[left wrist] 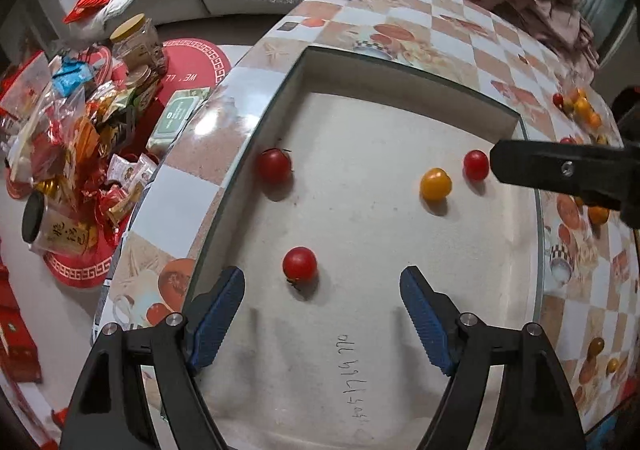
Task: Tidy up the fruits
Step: 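Grasp a brown kiwi with the left tool while the right tool grasps a yellow cherry tomato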
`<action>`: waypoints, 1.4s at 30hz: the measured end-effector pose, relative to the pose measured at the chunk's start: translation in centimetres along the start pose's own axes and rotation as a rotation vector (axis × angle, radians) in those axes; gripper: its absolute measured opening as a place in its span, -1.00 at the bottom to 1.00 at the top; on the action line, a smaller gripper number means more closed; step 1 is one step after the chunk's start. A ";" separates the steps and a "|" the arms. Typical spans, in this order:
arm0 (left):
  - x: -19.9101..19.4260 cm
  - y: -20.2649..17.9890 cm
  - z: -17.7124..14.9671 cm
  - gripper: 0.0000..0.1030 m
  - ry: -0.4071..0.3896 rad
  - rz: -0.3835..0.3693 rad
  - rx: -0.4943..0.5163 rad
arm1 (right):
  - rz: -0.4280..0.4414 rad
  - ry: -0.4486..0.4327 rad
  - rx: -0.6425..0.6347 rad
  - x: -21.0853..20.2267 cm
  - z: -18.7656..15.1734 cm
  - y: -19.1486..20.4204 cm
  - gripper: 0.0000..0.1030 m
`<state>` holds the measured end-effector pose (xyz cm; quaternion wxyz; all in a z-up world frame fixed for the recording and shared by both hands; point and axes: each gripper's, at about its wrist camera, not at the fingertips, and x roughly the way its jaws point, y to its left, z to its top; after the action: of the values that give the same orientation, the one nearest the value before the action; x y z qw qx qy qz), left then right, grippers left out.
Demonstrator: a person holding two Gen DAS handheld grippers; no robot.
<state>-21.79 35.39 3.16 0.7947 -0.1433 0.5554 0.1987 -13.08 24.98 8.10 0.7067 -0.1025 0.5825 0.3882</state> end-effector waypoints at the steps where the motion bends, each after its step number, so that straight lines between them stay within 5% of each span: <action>1: -0.2 -0.2 0.0 0.56 -0.002 0.002 0.006 | -0.004 -0.006 0.002 -0.3 -0.1 -0.1 0.33; 5: -0.8 -1.7 0.3 0.57 0.006 -0.006 0.044 | -0.020 -0.035 0.027 -2.0 -0.7 -1.3 0.55; 23: -3.7 -16.1 2.8 0.56 -0.023 -0.162 0.328 | -0.274 -0.075 0.378 -9.9 -10.9 -16.4 0.55; 31: -4.5 -22.3 -1.6 0.56 0.034 -0.252 0.494 | -0.384 -0.033 0.504 -13.2 -19.5 -21.3 0.55; 42: -4.5 -28.1 -7.8 0.56 0.098 -0.342 0.679 | -0.412 0.013 0.566 -14.0 -27.4 -21.2 0.55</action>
<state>-16.22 6.48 4.90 0.7911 0.0280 0.5950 -0.1392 -19.59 -11.77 6.02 0.7668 -0.0204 0.6387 0.0599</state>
